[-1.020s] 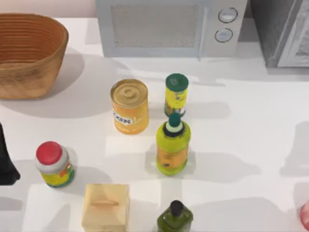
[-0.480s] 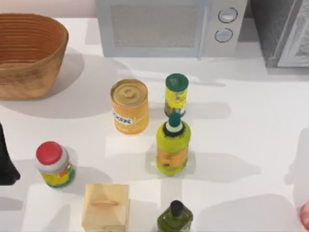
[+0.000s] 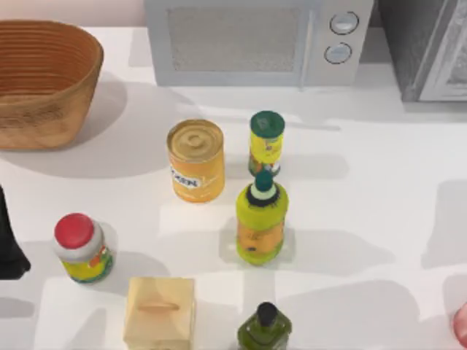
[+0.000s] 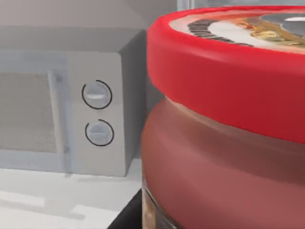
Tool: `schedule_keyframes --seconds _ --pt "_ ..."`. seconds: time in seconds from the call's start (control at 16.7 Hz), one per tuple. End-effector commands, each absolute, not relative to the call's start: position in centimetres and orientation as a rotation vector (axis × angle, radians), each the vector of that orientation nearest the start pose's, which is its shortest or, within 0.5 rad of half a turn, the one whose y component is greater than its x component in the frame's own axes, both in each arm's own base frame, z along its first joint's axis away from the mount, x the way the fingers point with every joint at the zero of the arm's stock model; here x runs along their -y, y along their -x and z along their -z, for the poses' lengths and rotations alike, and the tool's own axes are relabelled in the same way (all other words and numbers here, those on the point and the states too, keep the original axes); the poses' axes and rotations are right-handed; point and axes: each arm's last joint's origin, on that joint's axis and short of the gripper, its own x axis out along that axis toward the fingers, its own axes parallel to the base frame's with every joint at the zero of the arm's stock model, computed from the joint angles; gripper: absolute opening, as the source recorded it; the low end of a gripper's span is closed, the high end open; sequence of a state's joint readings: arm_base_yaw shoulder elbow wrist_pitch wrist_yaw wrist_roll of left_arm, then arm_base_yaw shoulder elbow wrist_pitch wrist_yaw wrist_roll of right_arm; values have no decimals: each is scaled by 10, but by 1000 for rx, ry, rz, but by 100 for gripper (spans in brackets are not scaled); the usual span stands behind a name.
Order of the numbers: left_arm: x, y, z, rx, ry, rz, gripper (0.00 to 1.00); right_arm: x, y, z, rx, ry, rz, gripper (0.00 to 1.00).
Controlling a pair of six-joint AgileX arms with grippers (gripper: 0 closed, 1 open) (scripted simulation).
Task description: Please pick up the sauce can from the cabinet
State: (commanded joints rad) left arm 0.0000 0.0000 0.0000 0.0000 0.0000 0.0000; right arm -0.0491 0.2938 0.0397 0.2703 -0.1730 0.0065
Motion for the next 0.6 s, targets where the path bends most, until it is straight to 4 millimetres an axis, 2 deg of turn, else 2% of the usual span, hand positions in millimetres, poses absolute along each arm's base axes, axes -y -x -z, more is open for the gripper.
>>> schedule_keyframes --seconds 0.3,0.6 --pt "1 -106 -160 0 0 0 100 8 -162 -177 14 4 -294 0" --pt "1 -106 -160 0 0 0 100 21 -199 -156 3 3 -478 0"
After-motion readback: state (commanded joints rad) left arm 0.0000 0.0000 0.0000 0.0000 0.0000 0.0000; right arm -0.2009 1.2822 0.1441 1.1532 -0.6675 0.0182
